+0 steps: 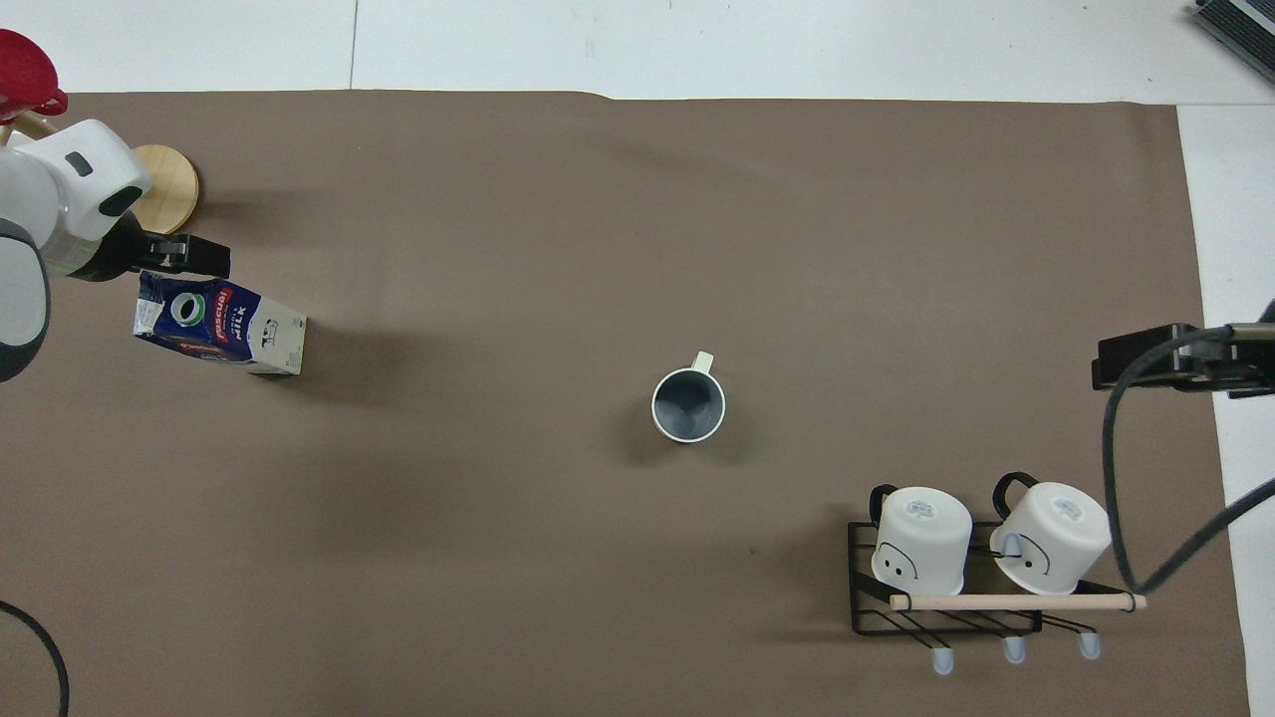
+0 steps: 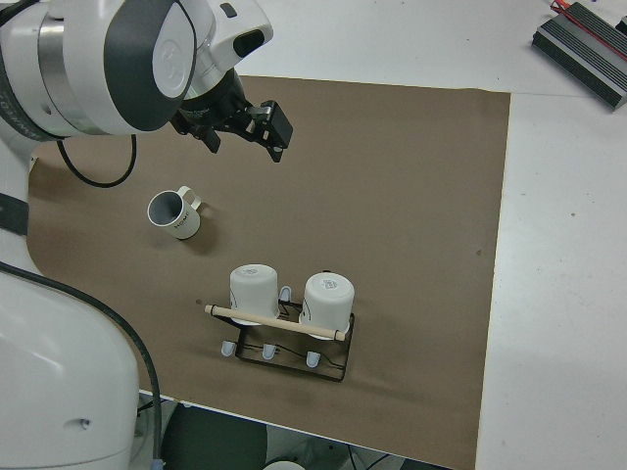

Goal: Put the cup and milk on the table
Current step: 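Lower the left gripper onto the milk carton and grasp it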

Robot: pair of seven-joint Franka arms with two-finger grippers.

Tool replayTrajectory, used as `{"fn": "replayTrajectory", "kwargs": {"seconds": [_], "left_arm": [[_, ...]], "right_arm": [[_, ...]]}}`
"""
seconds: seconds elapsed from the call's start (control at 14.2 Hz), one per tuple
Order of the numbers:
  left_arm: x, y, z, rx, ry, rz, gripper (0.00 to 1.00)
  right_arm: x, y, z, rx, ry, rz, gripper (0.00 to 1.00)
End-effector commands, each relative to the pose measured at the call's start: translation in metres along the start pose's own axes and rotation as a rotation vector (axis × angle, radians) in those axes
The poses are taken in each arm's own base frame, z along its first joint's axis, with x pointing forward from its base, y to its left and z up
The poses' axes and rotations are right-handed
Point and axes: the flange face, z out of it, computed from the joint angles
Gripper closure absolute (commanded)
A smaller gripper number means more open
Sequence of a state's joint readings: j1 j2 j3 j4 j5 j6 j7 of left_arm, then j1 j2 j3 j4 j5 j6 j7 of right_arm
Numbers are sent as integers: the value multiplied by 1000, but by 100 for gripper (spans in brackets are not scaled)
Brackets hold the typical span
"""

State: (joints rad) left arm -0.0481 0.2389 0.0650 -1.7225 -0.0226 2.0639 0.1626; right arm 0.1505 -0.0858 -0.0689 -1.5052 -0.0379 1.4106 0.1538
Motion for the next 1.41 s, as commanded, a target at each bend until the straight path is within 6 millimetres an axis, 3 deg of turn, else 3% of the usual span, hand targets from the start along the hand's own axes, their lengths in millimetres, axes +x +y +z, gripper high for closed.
{"fn": "replayTrajectory", "kwargs": {"seconds": [0.0, 0.35, 0.71, 0.92, 1.34], "left_arm": [[-6, 5, -2, 5, -1, 6, 0], [-23, 9, 8, -12, -38, -9, 0], [-23, 10, 6, -18, -33, -59, 0], [-23, 22, 7, -21, -42, -46, 0], [-42, 18, 12, -29, -100, -46, 2]], "right_arm": [[-6, 14, -9, -7, 4, -12, 0], [-6, 24, -7, -7, 5, -2, 0], [-6, 31, -6, 15, 2, 11, 0], [-7, 31, -6, 16, 0, 12, 0], [-6, 31, -5, 15, -1, 12, 0]]}}
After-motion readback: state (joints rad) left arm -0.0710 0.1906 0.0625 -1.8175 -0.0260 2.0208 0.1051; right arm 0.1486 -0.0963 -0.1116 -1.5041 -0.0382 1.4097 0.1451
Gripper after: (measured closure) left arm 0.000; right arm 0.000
